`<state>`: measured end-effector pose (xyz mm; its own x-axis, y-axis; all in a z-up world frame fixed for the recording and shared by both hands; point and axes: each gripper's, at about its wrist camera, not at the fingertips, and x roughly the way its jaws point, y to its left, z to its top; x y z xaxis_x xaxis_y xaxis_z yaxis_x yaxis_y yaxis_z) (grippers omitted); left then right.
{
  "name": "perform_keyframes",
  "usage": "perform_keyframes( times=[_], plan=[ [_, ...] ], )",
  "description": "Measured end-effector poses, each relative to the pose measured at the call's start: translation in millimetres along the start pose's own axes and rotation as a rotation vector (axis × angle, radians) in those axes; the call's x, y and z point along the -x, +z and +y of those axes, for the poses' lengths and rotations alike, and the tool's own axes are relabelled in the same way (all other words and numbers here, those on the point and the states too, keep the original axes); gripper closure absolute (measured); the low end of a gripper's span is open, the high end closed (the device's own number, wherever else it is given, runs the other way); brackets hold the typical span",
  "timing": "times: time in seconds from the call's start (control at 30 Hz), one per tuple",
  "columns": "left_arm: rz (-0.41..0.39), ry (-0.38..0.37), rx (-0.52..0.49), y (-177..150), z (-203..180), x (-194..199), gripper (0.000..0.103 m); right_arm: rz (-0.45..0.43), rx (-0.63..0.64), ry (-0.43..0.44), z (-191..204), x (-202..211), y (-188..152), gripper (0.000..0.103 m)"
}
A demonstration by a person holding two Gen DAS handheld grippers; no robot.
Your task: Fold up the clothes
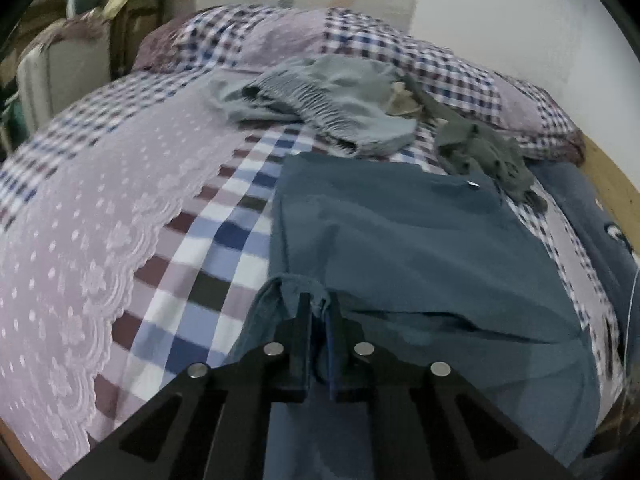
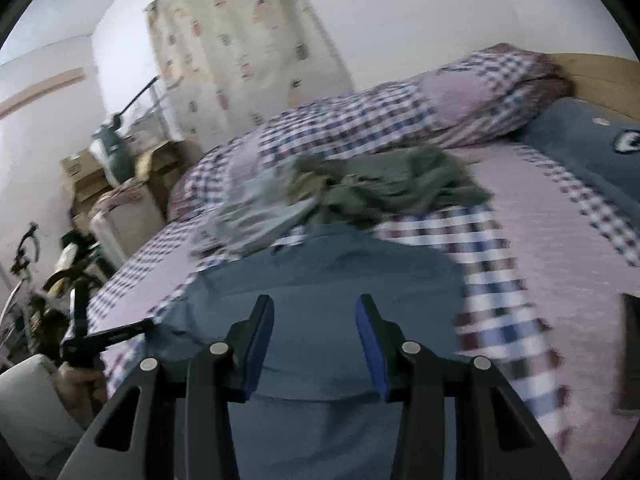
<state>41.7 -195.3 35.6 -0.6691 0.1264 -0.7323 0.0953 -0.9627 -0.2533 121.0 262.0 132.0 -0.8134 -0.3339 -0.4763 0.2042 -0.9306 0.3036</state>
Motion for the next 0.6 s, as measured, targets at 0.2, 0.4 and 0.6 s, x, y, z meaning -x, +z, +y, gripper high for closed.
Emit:
perform_keyframes(
  times=[0.2, 0.4, 0.6],
  plan=[
    [-0.093, -0.079, 0.135, 4, 23, 27, 0.099, -0.025, -0.339, -0.03, -85, 34, -17, 0.049],
    [-0.094, -0.162, 0.251, 3, 39, 31, 0.099, -0.011, -0.567, 0.061, -124, 30, -36, 0.049],
    [-0.091, -0.152, 0.237, 1, 39, 31, 0.099, 0.084, -0.828, 0.135, -163, -10, -56, 0.049]
  ],
)
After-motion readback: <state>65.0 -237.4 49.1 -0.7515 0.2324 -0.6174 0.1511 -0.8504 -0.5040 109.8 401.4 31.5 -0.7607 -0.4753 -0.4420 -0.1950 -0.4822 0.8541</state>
